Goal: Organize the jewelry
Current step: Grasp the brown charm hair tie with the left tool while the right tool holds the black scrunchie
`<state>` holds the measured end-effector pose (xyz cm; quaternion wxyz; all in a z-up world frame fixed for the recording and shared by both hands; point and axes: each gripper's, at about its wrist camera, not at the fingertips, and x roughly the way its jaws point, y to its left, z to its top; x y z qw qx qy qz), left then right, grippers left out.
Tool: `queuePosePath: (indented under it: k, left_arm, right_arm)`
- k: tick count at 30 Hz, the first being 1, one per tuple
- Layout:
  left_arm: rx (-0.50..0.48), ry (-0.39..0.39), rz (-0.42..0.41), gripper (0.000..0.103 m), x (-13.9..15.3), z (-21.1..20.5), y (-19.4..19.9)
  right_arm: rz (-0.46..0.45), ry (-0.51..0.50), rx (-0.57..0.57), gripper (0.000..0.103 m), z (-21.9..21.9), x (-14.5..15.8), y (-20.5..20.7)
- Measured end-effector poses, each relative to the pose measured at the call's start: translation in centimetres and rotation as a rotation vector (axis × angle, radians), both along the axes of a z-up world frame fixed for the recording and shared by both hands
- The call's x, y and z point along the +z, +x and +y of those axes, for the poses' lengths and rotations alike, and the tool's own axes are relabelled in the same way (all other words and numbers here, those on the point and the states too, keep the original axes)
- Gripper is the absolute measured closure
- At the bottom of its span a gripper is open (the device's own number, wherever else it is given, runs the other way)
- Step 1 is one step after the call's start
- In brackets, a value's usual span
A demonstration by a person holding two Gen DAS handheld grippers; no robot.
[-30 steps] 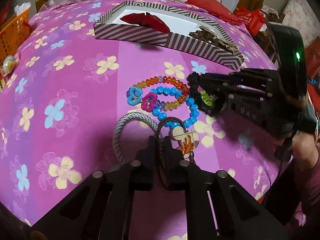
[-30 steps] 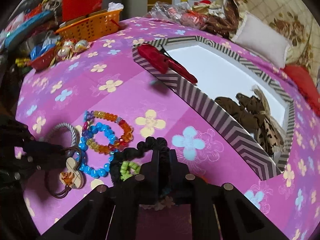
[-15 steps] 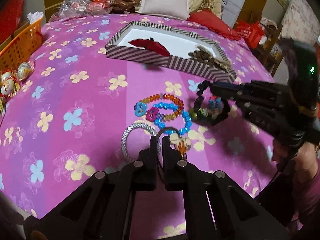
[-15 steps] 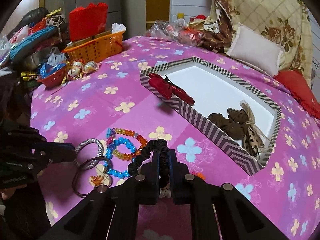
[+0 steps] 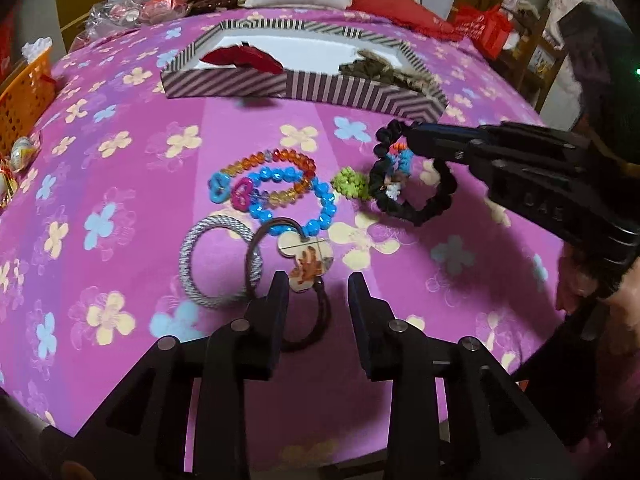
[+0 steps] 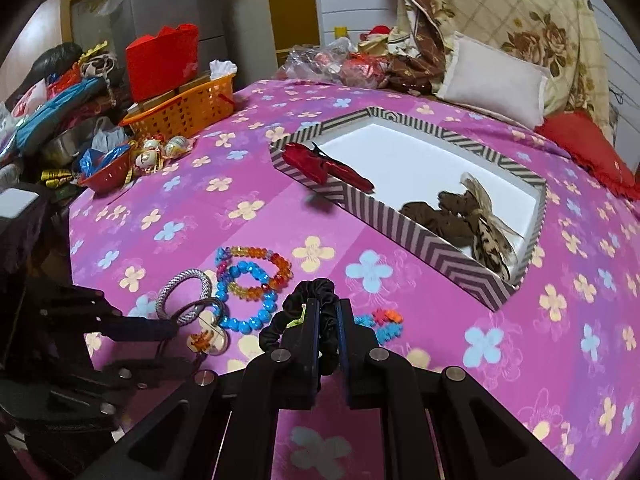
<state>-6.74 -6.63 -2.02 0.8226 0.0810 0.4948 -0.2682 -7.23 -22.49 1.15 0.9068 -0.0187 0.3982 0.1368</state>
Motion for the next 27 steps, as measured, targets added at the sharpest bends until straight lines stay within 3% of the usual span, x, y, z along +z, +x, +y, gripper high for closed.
queuePosePath:
  k: [6, 12, 16, 17, 18, 22, 27]
  left_arm:
    - [0.070, 0.055, 0.016, 0.073, -1.1, -0.7, 1.1]
    - [0.089, 0.068, 0.005, 0.055, -1.4, -1.4, 1.6]
    - [0.079, 0.086, -0.017, 0.054, -1.5, -2.1, 1.5]
    - [0.079, 0.084, -0.020, 0.057, -1.5, -2.2, 1.6]
    - [0.082, 0.077, -0.023, 0.074, -1.4, -2.1, 1.6]
    - [0.086, 0.009, 0.021, 0.074, -1.1, -1.3, 1.9]
    - [0.091, -0.015, -0.005, 0.074, 0.0, -0.4, 1.0]
  right_arm:
    - [-0.002, 0.025, -0.017, 0.095, -1.4, 0.1, -0.4]
    - [0.002, 0.052, -0.028, 0.095, -2.2, -0.3, -0.4]
    - [0.008, 0.062, -0.033, 0.095, -2.5, -0.7, -0.3]
    - [0.007, 0.065, -0.034, 0.095, -2.5, -0.7, -0.4]
    - [0.005, 0.066, -0.036, 0.095, -2.6, -0.6, -0.4]
    - [-0.010, 0.072, -0.041, 0.095, -2.8, 0.0, -0.7]
    - [-0.033, 0.079, -0.048, 0.095, -2.9, 1.1, -1.1]
